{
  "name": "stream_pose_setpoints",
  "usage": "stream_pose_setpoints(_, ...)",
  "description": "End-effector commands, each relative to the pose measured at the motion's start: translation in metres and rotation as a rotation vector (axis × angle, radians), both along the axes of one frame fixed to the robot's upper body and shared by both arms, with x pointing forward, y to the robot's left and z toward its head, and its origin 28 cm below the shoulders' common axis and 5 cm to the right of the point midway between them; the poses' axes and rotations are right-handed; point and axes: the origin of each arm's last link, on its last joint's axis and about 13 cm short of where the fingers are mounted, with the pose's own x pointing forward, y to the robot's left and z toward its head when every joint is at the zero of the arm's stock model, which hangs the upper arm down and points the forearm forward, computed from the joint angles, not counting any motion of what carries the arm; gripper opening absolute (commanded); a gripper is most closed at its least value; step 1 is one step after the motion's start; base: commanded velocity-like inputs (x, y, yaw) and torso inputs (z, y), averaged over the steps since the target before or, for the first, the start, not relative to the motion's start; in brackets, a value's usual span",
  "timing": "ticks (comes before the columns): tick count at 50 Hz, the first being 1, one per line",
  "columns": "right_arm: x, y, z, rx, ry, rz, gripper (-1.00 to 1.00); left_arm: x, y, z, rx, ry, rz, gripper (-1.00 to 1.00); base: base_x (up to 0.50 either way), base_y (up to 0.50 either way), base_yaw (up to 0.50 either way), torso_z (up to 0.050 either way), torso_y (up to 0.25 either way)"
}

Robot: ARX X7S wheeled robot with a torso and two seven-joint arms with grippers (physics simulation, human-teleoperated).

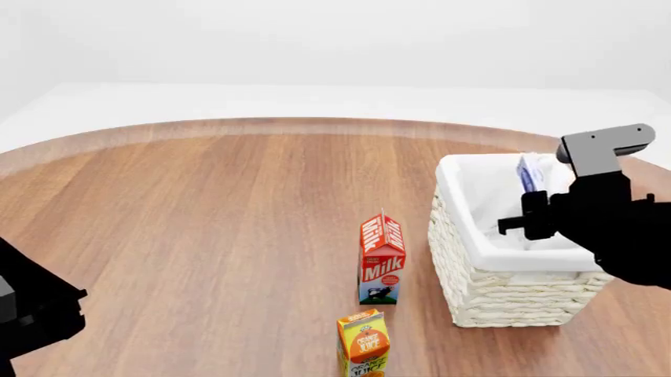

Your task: Pick up the cream cheese box and the butter, and put them in the basket.

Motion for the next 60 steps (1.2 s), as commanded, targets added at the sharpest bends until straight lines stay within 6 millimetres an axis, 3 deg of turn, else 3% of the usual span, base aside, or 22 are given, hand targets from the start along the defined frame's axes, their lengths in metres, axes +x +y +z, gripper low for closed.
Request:
stream_pose_setpoints(1, 0.005, -0.001, 0.009, -0.009, -0.052, -0.008, 1.0, -0.001, 0.001, 0.0, 0.024, -0.013, 0.002, 1.0, 0.0, 0.0, 0.0, 0.0, 0.0)
stream_pose_setpoints(26, -0.001, 0.007, 0.007, -0.022, -0.048, 0.06, 1.0, -0.001, 0.001, 0.0, 0.024, -0.011, 0.003, 1.0, 0.0, 0.0, 0.0, 0.0, 0.0)
stream_pose_setpoints(32, -0.024, 0.021, 0.011, -0.014, -0.091, 0.151, 1.0, -0.002, 0.002, -0.001, 0.02, -0.012, 0.008, 1.0, 0.0, 0.0, 0.0, 0.0, 0.0)
stream_pose_setpoints(40, -0.08, 0.035, 0.016, -0.025, -0.212, 0.193, 1.0, -0.003, 0.002, -0.001, 0.02, -0.013, 0.01, 1.0, 0.0, 0.0, 0.0, 0.0, 0.0)
stream_pose_setpoints(42, -0.08, 0.035, 0.016, -0.025, -0.212, 0.193, 1.0, -0.003, 0.002, -0.001, 0.019, -0.013, 0.009, 1.0, 0.0, 0.0, 0.0, 0.0, 0.0)
stream_pose_setpoints(45, -0.105, 0.04, 0.02, -0.021, -0.257, 0.237, 1.0, -0.003, 0.001, -0.001, 0.019, -0.013, 0.007, 1.0, 0.0, 0.0, 0.0, 0.0, 0.0)
stream_pose_setpoints(52, -0.13, 0.051, 0.017, -0.003, -0.295, 0.287, 1.0, -0.004, 0.001, -0.001, 0.021, -0.014, 0.008, 1.0, 0.0, 0.0, 0.0, 0.0, 0.0)
stream_pose_setpoints(60, -0.145, 0.06, 0.009, 0.0, -0.303, 0.34, 1.0, -0.004, 0.002, -0.001, 0.02, -0.013, 0.009, 1.0, 0.0, 0.0, 0.0, 0.0, 0.0)
